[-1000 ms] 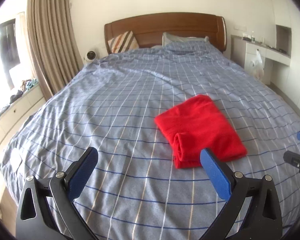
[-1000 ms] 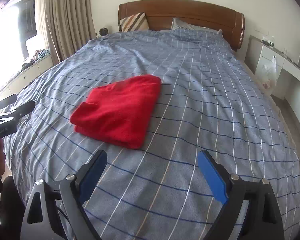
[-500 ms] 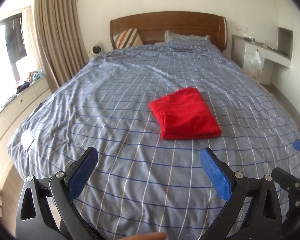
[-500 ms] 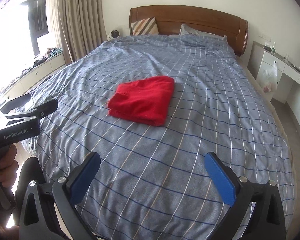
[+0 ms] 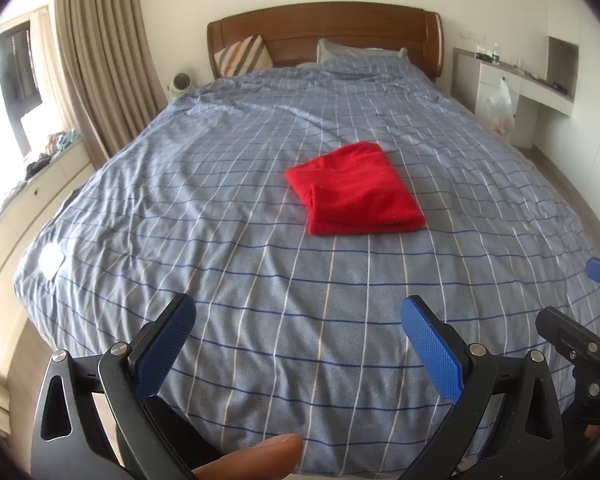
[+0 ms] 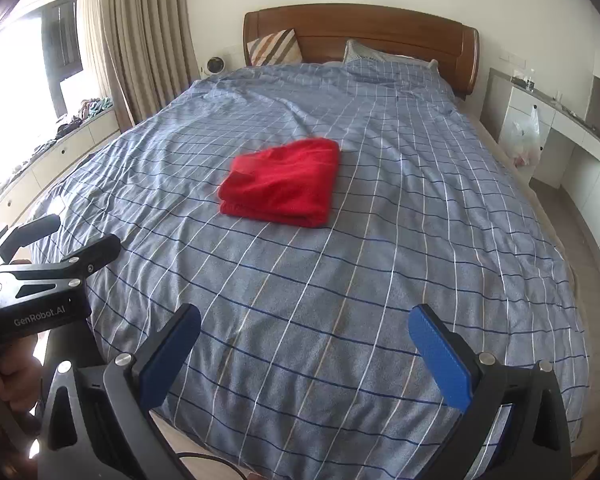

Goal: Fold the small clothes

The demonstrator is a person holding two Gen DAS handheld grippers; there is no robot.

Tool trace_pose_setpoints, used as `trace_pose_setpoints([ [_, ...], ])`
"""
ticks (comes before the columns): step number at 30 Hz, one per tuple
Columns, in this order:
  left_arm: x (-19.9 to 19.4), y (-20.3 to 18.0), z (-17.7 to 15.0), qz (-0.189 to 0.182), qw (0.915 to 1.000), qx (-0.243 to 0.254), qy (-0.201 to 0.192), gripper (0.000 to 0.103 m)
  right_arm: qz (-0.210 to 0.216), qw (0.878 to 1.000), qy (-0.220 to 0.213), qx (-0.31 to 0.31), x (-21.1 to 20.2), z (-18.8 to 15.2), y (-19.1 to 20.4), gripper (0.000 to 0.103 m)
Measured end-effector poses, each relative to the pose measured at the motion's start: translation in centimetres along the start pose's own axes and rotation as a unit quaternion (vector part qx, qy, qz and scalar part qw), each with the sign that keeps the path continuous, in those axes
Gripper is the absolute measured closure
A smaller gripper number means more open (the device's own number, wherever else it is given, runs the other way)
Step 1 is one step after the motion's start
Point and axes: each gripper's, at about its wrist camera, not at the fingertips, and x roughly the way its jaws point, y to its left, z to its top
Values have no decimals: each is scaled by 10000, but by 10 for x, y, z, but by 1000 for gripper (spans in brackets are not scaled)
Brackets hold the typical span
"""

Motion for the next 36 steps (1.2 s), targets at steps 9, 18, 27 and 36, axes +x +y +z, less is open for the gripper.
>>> trace_pose_setpoints([
  [9,-2,1,-12,-87,9997,30,216,0,-53,9999,105,-20,1,-1,7,1],
  [18,-26,9,-16,-174,9998,98,87,0,-2,9999,97,-62,-24,-7,21,1],
  [27,-46,6,-22,-351,9993,79,105,0,-85,9999,-13,-55,-50,-18,21,1],
  [36,-50,-3,-12,-193,9996,189,22,0,95,9999,9,97,-54,-13,15,1],
])
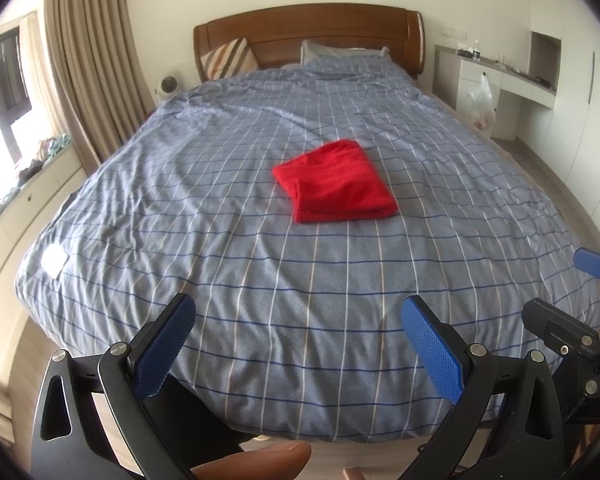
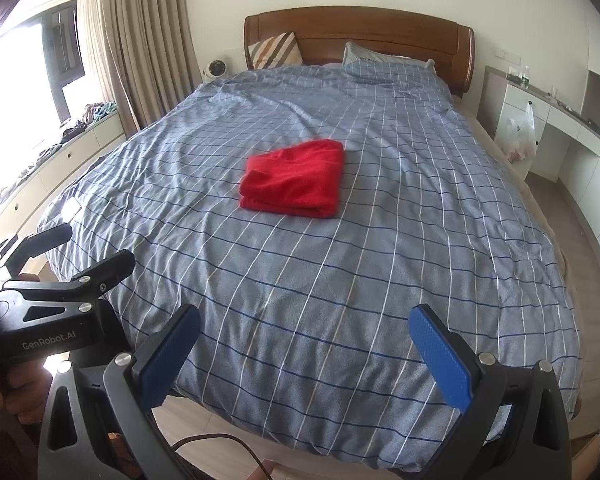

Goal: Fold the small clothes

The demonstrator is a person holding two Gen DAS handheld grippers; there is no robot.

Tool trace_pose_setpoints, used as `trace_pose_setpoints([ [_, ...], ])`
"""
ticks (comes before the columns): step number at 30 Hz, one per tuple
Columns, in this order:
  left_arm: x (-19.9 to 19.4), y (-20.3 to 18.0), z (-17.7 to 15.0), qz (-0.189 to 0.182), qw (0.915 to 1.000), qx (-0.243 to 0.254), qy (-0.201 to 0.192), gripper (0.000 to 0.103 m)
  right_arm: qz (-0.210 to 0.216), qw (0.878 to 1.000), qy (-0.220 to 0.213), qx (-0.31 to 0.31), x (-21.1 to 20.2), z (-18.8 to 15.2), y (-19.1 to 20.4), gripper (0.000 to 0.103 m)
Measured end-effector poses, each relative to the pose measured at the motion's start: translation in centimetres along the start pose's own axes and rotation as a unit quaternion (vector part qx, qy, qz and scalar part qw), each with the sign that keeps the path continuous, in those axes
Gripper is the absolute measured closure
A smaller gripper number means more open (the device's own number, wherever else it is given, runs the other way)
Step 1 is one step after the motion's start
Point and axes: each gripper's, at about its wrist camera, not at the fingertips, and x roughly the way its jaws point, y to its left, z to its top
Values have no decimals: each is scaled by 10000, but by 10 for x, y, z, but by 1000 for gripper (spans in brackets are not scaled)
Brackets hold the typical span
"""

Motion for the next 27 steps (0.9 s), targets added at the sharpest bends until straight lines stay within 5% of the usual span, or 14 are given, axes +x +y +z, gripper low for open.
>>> trace_pose_setpoints([
  [27,15,12,21,126,9992,-385,18,0,-792,9964,-276,116,12,32,-14,1],
])
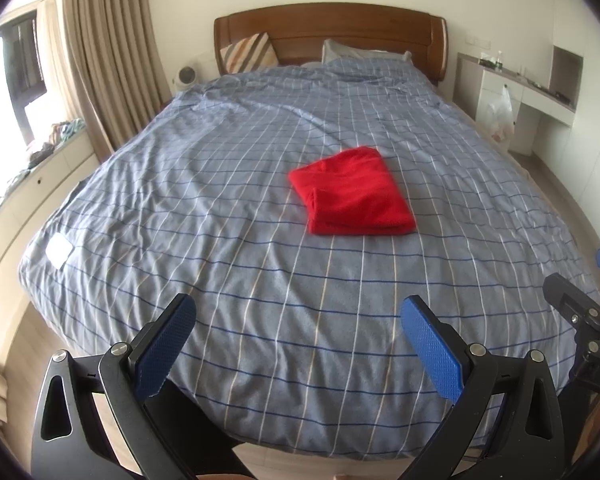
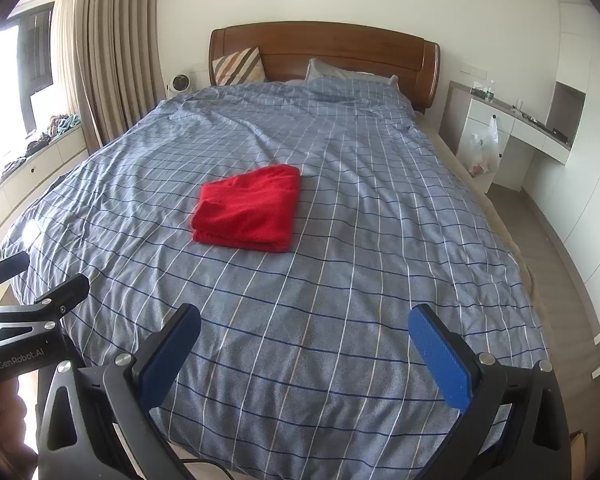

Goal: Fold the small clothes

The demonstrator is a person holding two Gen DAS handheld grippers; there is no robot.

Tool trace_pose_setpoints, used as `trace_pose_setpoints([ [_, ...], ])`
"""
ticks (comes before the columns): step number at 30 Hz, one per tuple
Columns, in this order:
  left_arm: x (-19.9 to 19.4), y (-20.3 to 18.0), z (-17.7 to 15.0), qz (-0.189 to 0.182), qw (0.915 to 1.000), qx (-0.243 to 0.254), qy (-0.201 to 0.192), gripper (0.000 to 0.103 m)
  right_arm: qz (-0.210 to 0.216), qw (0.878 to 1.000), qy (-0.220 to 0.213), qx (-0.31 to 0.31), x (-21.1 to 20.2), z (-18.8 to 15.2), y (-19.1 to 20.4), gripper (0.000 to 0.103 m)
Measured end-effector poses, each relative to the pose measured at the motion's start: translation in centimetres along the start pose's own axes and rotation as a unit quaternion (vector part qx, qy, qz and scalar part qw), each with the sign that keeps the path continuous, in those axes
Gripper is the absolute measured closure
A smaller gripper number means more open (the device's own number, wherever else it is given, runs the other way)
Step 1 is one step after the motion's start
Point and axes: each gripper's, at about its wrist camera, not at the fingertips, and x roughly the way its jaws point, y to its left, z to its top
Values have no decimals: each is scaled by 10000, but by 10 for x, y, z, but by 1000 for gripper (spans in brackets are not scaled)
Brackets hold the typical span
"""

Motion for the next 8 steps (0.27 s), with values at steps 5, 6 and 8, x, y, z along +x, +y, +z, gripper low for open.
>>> trace_pose_setpoints([
  [5,-3,-5,0,53,9999,82,-108,0,8,10000,5,6,0,-1,0,1],
  [6,-3,-6,0,57,9999,104,-120,0,8,10000,8,6,0,-1,-1,1],
  [8,-4,-8,-1,53,9998,160,-135,0,9,10000,3,10,0,-1,0,1],
])
